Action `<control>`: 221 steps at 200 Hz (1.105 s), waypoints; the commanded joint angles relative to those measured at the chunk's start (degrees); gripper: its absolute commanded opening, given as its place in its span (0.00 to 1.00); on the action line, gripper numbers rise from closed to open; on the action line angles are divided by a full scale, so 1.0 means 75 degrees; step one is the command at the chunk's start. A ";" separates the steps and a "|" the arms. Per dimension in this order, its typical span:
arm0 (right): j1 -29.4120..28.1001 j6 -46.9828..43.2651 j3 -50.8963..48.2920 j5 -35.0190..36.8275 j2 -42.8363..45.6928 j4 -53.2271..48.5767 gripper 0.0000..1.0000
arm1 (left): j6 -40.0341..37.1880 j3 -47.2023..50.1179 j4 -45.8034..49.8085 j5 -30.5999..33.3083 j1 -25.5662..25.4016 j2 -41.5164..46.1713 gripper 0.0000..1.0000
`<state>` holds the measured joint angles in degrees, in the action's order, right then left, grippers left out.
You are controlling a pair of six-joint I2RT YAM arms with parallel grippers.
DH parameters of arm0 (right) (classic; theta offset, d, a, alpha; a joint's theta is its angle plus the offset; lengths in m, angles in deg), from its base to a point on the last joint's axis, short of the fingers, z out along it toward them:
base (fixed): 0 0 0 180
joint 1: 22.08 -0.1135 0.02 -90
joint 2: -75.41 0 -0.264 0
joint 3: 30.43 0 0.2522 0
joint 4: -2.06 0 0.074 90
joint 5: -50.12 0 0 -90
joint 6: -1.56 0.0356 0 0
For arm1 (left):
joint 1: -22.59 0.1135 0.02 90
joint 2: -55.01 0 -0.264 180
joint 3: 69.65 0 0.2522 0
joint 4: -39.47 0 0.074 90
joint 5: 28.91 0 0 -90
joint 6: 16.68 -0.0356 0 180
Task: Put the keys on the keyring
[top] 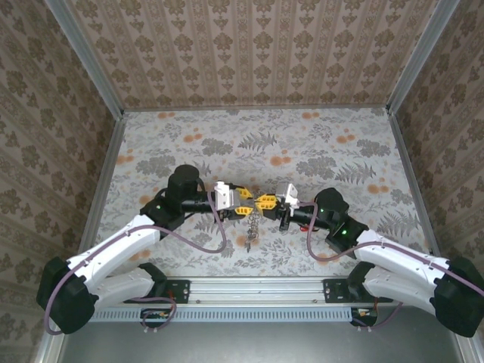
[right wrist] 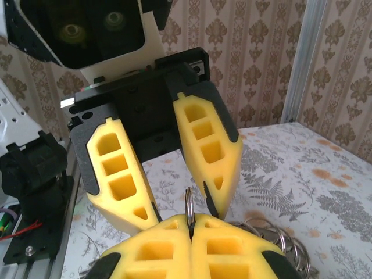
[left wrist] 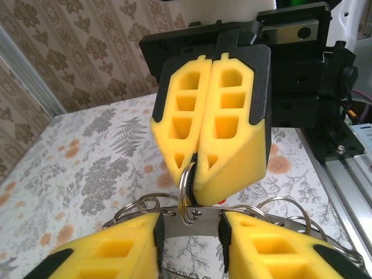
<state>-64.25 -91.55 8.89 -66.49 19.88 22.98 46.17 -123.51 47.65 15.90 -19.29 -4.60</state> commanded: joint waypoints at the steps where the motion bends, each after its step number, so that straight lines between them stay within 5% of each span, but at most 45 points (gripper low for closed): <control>1: 0.0025 0.0229 0.0000 -0.0308 -0.0042 0.0966 0.00 | 0.0257 0.0050 -0.0360 -0.0018 0.0059 0.0049 0.28; 118: 0.0004 -0.0780 0.0416 -0.0618 -0.0112 -0.0489 0.00 | 0.0342 -0.0037 -0.0196 -0.0030 0.0072 0.0224 0.00; 162: 0.0008 -0.0983 0.0385 -0.0459 0.0014 -0.0697 0.00 | 0.0281 -0.0106 -0.0019 0.0062 0.0072 0.0231 0.00; 175: -0.0001 -0.1034 0.0378 -0.0325 0.0064 -0.0747 0.00 | 0.0255 -0.0086 -0.0010 0.0079 0.0073 0.0237 0.13; 221: -0.0007 -0.1576 0.0647 -0.0231 0.0263 -0.1575 0.00 | 0.0151 -0.0120 0.0180 0.0010 0.0068 0.0250 0.18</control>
<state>-63.96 -99.95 10.68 -67.95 20.12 14.96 48.04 -122.81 48.94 16.11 -18.94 -3.84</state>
